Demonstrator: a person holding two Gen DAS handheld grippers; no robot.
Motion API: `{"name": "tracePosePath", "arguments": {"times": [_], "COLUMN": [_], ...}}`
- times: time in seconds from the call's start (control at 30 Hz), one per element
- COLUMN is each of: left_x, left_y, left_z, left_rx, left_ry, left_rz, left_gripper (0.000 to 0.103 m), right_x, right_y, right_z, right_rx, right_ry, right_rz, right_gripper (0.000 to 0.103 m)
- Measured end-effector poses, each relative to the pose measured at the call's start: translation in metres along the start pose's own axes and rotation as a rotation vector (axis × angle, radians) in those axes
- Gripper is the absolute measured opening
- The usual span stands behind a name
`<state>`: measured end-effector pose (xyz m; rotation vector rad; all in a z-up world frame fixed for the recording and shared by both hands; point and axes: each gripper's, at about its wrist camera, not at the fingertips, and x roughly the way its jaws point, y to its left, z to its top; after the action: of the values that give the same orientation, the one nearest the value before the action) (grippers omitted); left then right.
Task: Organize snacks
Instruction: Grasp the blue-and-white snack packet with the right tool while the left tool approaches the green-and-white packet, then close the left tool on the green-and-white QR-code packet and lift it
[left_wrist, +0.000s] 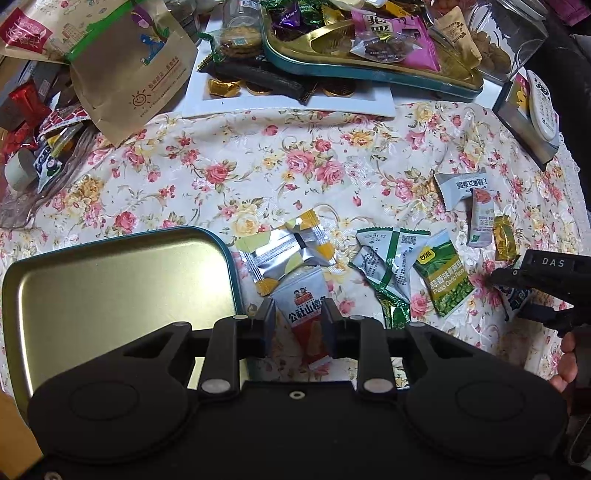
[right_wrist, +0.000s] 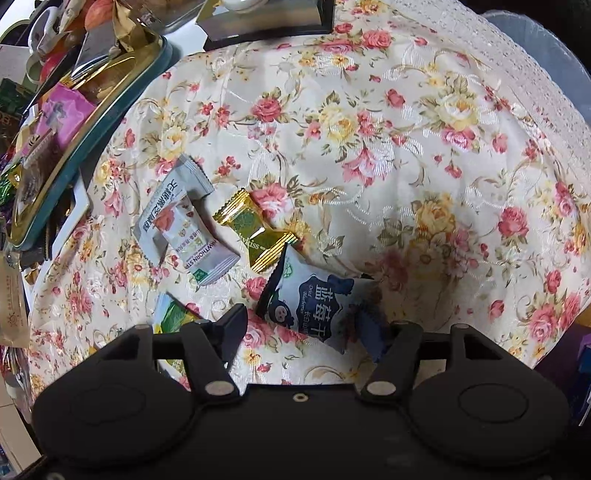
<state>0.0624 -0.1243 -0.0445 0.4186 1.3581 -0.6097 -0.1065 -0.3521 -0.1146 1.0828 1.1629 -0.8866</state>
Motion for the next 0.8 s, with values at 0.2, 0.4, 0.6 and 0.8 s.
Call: {"name": "tracePosePath", "arguments": {"times": [0.2,0.4,0.6,0.8], "left_x": [0.005,0.008,0.013,0.019], "left_y": [-0.004,-0.013,-0.036,-0.058], "left_z": [0.001,0.006,0.012,0.017], "left_rx": [0.002,-0.022,-0.028,0.006], "left_ry": [0.012,0.009,-0.017,-0.07], "left_rz": [-0.015,-0.046,-0.096,-0.099], "left_gripper": [0.038,0.037,0.037,0.037], "right_x": [-0.002,-0.003,-0.023,-0.046], "right_y": [0.007,0.009,0.005,0.003], "right_z": [-0.001,-0.002,-0.002,-0.002], "right_rx": [-0.022,-0.037,-0.031,-0.041], "right_ry": [-0.059,-0.089,-0.104,-0.131], "right_rz": [-0.037,-0.054,0.01,0.056], "right_gripper": [0.052,0.044,0.044,0.044]}}
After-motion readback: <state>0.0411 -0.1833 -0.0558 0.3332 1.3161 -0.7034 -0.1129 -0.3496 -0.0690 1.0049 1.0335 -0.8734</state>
